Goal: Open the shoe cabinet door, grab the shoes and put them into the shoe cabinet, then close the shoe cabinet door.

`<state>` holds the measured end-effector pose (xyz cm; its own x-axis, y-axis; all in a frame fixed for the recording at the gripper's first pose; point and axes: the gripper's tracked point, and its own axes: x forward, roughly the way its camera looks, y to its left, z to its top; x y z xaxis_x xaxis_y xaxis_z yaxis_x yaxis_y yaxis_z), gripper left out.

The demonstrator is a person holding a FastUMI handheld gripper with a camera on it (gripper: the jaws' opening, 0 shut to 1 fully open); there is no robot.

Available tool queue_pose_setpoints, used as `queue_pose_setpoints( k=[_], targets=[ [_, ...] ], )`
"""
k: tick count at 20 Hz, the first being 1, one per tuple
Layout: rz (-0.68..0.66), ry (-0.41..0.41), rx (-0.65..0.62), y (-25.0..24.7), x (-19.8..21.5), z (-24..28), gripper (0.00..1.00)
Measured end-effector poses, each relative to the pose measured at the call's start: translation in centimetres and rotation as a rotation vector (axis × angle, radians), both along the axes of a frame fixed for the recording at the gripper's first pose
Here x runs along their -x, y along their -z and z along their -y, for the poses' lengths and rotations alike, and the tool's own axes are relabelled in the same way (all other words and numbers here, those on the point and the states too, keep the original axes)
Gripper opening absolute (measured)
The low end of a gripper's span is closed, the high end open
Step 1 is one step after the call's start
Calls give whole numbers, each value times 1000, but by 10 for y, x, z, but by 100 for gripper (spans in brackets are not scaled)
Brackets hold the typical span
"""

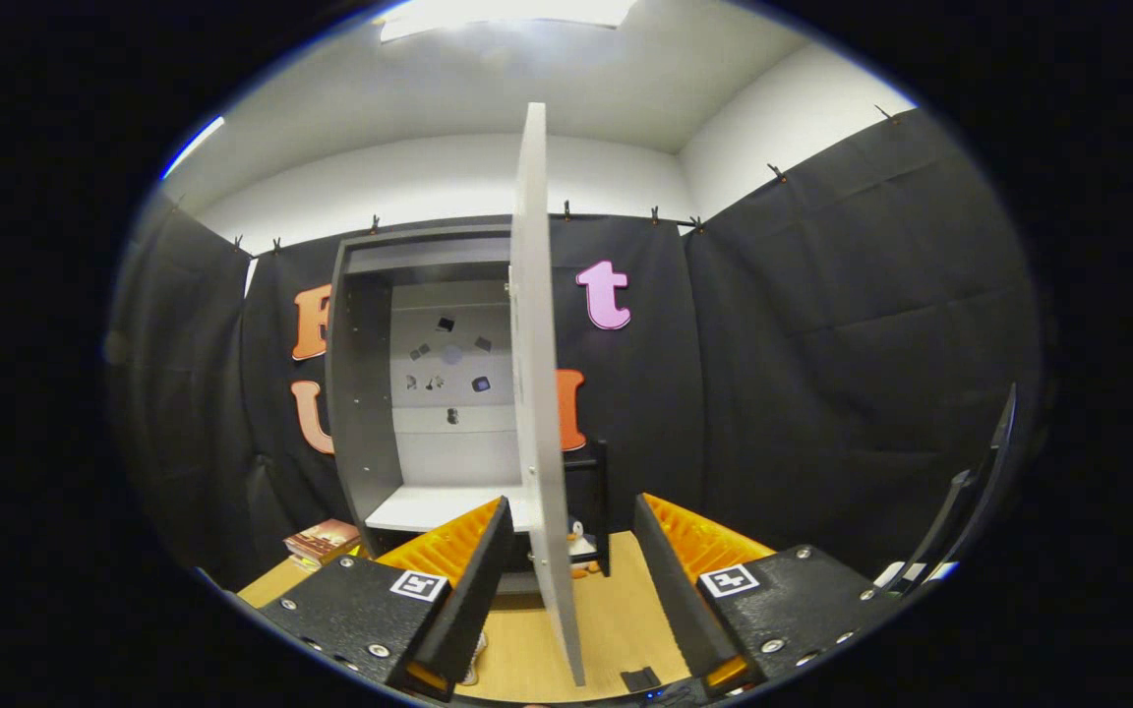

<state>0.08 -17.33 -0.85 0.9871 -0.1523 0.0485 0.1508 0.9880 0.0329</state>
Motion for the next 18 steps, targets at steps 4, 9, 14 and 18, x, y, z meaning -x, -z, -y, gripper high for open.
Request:
queue_pose_setpoints(
  k=[4, 9, 14, 18],
  targets=[
    [11, -47, 20, -6, -1, -52, 92],
    [-4, -152, 17, 8, -12, -127, 93],
    [-46, -191, 2, 36, -29, -176, 93],
    [-45, -177, -2, 41, -42, -192, 93]
  ],
)
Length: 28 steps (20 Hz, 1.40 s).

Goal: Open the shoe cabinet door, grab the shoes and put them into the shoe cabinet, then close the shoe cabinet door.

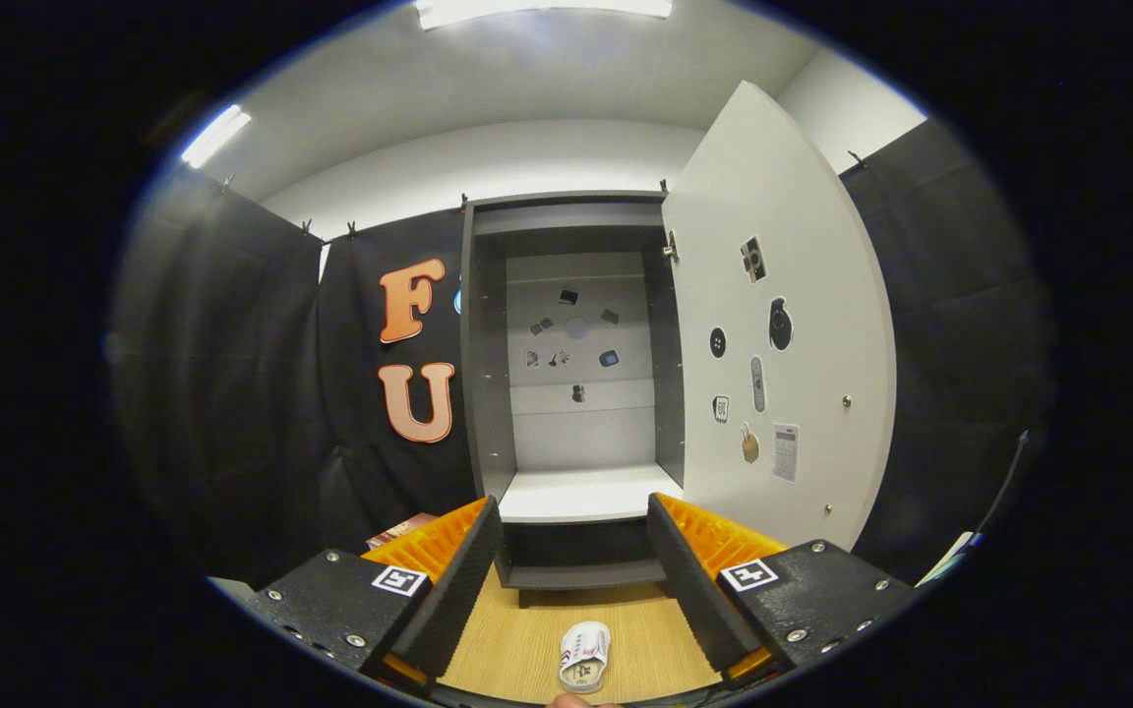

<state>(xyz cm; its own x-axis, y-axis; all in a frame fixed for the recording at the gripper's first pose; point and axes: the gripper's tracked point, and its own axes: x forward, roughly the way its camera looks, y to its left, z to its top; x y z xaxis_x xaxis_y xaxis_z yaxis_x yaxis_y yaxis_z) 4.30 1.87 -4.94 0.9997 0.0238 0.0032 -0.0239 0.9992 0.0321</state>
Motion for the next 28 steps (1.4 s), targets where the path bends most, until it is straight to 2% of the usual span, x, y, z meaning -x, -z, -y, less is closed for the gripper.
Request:
queue_pose_setpoints(
  k=[3, 6, 10, 17, 24, 28],
  targets=[
    [-21, 15, 11, 15, -7, -5, 93],
    [-104, 10, 28, 56, -16, -14, 93],
    [-237, 11, 31, 127, -29, -19, 93],
    [-538, -5, -22, 283, -41, -32, 93],
    [-731, -29, -30, 389, -55, -46, 94],
    [-826, -7, -61, 438, -60, -42, 93]
  ],
)
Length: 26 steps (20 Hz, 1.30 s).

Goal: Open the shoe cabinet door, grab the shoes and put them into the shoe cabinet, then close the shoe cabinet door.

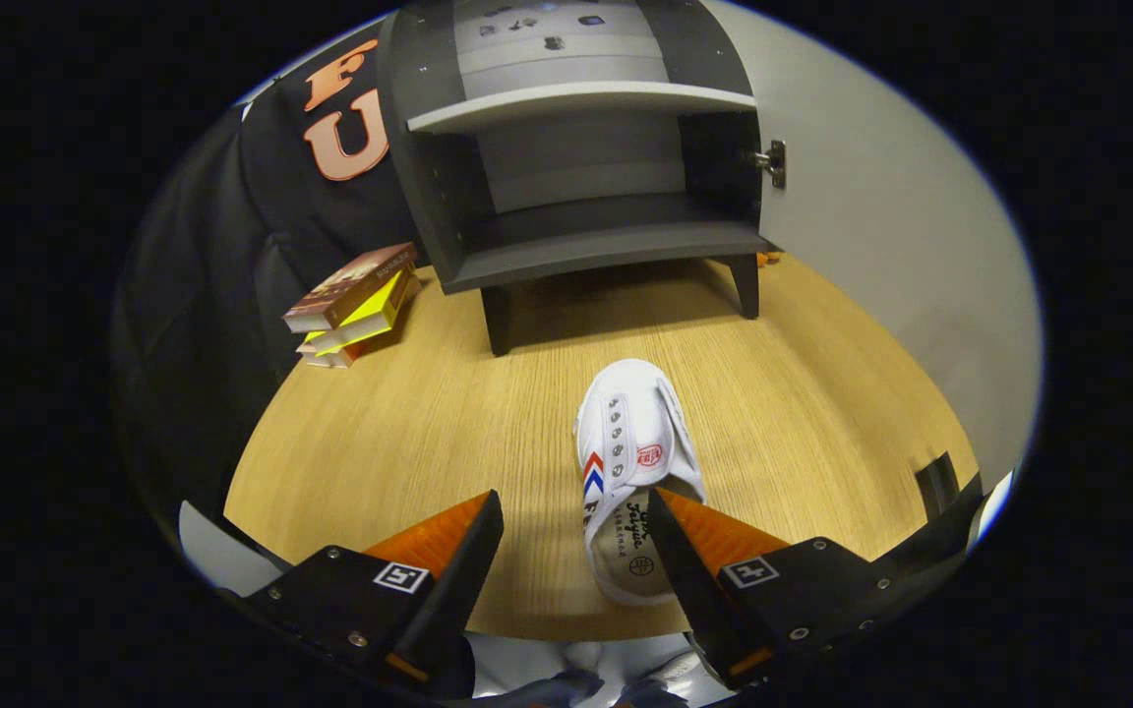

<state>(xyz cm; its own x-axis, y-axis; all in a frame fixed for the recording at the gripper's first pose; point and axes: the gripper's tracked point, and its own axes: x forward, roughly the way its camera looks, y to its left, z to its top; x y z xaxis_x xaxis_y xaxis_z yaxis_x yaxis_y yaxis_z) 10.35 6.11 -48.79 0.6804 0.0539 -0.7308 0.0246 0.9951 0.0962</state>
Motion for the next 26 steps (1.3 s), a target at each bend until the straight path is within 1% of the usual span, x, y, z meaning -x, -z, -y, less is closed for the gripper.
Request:
queue_pose_setpoints(
  k=[4, 7, 11, 12, 13, 14, 15, 16, 17, 18, 21, 22, 24, 26],
  targets=[
    [-44, 10, -2, 22, -6, 1, 91],
    [-50, 2, 4, 25, -8, 1, 90],
    [-70, 0, 7, 34, -13, 2, 82],
    [-68, 4, 6, 35, -15, 3, 75],
    [-65, 9, 6, 34, -16, 5, 72],
    [-57, 19, 4, 33, -19, 7, 64],
    [-64, 28, 9, 35, -20, 11, 58],
    [-74, 34, 9, 37, -19, 13, 46],
    [-80, 30, -2, 38, -20, 12, 41],
    [-75, 25, -3, 38, -21, 11, 31],
    [-74, -5, 20, 37, -22, 9, 17],
    [-75, -6, 24, 37, -23, 9, 9],
    [-79, -4, 21, 37, -23, 10, 2],
    [-80, -9, 31, 35, -24, 10, 0]
  ],
)
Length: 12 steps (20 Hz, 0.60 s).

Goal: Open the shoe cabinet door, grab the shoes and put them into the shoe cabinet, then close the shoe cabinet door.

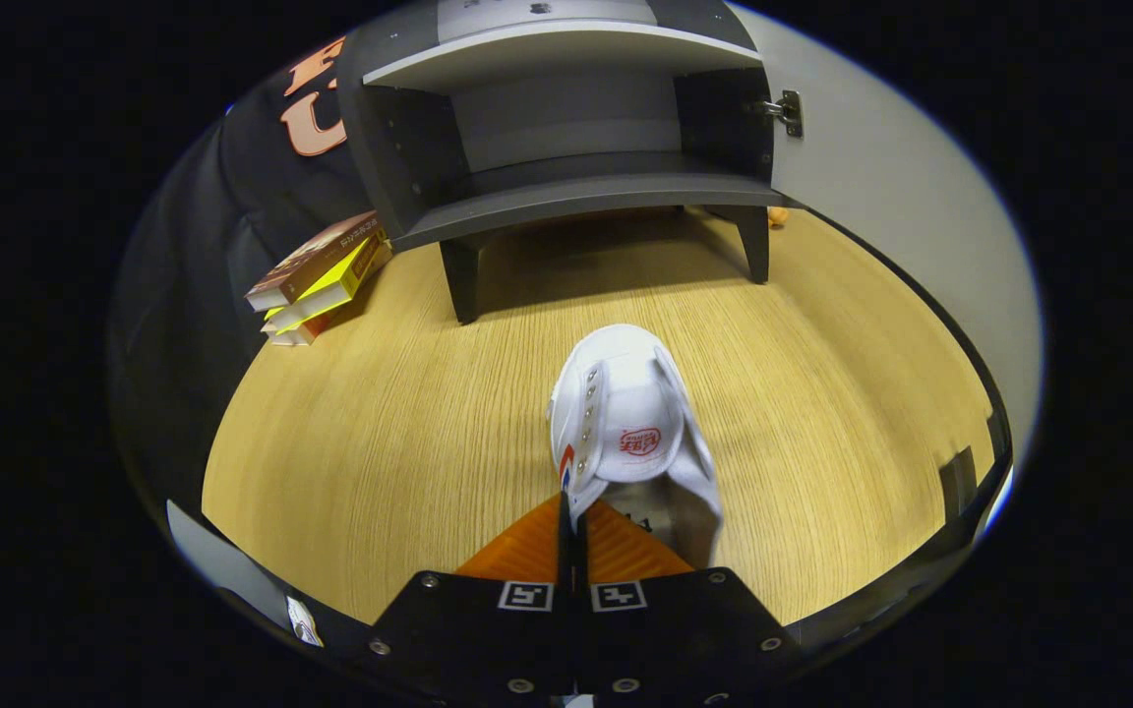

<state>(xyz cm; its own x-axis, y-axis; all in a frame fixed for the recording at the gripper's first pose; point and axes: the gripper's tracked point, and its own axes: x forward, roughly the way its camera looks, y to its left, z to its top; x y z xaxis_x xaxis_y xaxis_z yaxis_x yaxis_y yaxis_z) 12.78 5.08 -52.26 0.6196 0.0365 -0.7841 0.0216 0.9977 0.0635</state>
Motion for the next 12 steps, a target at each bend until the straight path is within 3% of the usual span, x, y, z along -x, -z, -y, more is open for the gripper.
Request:
queue_pose_setpoints(
  k=[12],
  targets=[
    [134, -8, 49, -59, -31, 14, 0]
  ],
)
